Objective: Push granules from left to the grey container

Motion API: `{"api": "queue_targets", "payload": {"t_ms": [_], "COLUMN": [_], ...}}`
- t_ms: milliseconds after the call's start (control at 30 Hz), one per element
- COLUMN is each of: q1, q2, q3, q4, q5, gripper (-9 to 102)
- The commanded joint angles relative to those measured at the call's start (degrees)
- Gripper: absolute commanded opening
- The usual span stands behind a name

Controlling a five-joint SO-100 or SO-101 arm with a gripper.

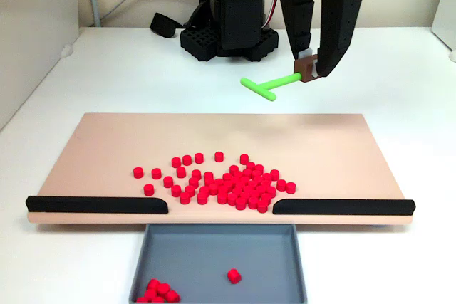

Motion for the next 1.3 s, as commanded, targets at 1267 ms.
{"api": "queue_targets", "payload": {"t_ms": [1267], "q1": [-5.27], "q2": [-29.0], "q3": [-35.77], "q4": [5.36], "q5": [20.21], "gripper": [0]}}
